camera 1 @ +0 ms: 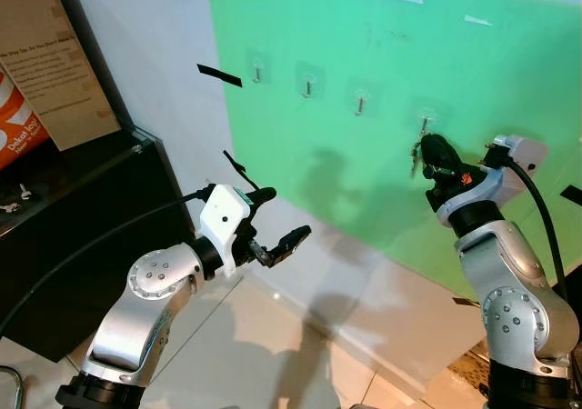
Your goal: Hang keys on a hook
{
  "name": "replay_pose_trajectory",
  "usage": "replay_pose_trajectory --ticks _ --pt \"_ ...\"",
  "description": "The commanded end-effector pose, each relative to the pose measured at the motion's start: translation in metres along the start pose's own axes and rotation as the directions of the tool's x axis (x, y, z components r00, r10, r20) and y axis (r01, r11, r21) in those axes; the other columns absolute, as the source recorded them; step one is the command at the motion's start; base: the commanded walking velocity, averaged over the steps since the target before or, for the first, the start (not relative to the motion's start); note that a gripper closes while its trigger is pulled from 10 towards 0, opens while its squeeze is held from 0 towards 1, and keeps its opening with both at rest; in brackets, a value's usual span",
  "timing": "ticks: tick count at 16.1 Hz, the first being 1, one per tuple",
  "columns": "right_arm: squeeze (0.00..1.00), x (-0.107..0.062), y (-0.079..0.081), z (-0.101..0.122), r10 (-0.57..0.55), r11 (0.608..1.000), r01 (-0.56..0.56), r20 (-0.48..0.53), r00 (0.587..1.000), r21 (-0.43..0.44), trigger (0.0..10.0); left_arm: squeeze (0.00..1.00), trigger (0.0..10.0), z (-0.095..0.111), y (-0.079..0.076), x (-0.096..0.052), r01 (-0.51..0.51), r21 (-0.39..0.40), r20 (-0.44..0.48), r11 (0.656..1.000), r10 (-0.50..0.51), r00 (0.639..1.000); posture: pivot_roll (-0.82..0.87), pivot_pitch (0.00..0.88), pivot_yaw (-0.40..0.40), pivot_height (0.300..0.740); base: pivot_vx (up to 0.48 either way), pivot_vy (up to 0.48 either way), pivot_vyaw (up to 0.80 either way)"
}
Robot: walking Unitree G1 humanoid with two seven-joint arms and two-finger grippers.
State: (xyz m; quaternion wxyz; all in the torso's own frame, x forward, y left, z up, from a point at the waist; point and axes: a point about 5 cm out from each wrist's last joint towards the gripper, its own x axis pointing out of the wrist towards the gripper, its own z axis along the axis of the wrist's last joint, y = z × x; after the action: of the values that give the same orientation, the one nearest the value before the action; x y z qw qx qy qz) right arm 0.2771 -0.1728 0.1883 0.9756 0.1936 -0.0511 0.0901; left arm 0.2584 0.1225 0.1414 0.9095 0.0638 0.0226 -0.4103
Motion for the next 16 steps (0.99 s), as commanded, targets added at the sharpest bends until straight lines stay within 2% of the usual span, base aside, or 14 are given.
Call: replay_pose_trajectory --ticks 1,3,10,12,16 --pt "0.0 0.002 0.006 0.005 0.043 0.999 -0.043 0.028 0.999 -0.009 10.0 0.0 10.0 0.007 0.001 0.001 0.011 0.021 0.014 1.0 -0.012 1.0 -0.11 0.0 0.04 0.74 0.0 0.0 0.0" --pt "0.0 0.001 0.009 0.005 0.062 0.998 -0.062 0.023 0.998 -0.009 10.0 0.0 10.0 0.007 0.0 0.001 0.011 0.02 0.015 1.0 -0.012 1.0 -0.11 0.0 0.038 0.74 0.0 0.0 0.0" --pt "0.0 0.005 0.001 -0.003 -0.028 1.0 0.028 -0.028 0.999 0.012 10.0 0.0 10.0 0.007 -0.002 0.001 0.016 0.012 0.011 1.0 -0.016 1.0 -0.11 0.0 0.039 0.74 0.0 0.0 0.0" --pt "0.0 0.006 -0.005 -0.004 -0.09 0.995 0.091 -0.032 0.995 0.035 10.0 0.0 10.0 0.006 -0.003 0.001 0.016 0.01 0.011 1.0 -0.017 1.0 -0.11 0.0 0.036 0.74 0.0 0.0 0.0" --pt "0.0 0.004 -0.013 -0.007 -0.133 0.989 0.137 -0.06 0.989 0.062 10.0 0.0 10.0 0.006 -0.003 0.0 0.017 0.005 0.009 1.0 -0.017 1.0 -0.11 0.0 0.033 0.74 0.0 0.0 0.0"
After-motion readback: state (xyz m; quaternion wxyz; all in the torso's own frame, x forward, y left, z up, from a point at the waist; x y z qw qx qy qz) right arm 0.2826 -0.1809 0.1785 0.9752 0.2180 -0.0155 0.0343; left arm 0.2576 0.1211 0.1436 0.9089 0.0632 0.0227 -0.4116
